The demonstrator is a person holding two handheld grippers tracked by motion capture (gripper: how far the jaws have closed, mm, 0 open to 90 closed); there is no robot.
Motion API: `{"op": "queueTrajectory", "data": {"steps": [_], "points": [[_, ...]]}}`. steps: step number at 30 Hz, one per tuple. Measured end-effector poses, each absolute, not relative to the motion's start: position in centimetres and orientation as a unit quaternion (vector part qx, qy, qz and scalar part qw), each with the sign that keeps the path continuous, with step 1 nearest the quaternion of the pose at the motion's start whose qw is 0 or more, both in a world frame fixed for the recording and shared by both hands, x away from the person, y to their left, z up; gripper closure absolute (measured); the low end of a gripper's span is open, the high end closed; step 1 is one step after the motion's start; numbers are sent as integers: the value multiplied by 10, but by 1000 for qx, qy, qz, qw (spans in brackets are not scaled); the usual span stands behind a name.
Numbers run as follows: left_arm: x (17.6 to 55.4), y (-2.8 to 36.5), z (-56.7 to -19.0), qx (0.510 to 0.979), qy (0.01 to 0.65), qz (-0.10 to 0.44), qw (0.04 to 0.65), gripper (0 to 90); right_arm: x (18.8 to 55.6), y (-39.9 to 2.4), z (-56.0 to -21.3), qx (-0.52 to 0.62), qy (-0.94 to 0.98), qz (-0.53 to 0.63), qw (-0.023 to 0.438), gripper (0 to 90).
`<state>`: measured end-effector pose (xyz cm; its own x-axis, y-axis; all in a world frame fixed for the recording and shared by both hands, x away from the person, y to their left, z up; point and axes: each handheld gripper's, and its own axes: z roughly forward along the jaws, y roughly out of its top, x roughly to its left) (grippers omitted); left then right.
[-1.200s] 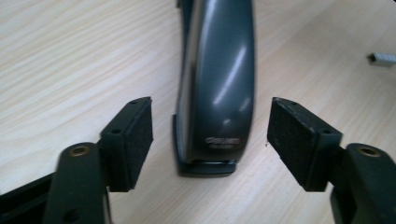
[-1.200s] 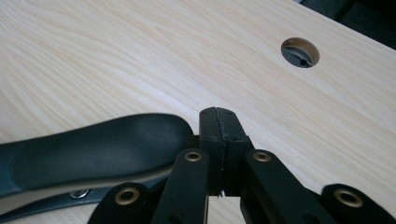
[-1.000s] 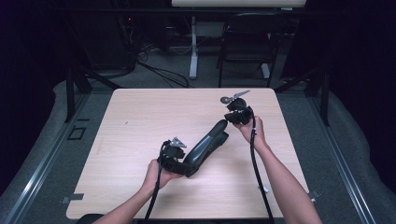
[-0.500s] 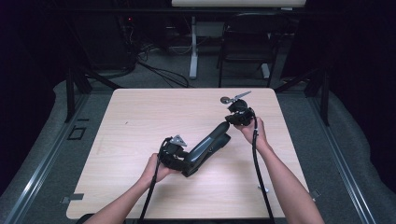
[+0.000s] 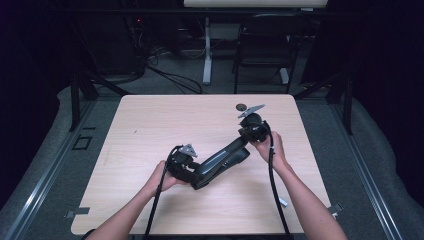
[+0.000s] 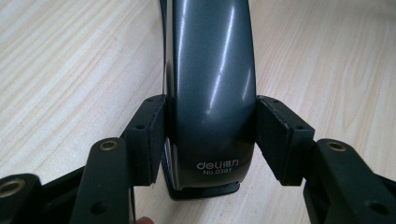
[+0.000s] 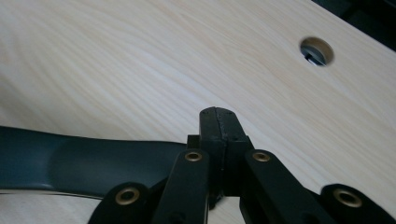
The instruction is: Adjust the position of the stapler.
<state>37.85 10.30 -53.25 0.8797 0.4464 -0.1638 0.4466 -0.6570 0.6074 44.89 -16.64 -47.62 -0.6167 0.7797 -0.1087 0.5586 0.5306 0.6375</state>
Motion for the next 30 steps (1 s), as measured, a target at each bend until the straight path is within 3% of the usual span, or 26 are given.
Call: {"op": "queueTrajectory", "data": {"steps": [13,30], "points": [[390,118,-533,921,201,-25,333,454,438,-190,-487,407,851,287,167,900],[392,136,-531,924,211,-18,318,419,410,-186,-485,391,863,278,160,900]]}}
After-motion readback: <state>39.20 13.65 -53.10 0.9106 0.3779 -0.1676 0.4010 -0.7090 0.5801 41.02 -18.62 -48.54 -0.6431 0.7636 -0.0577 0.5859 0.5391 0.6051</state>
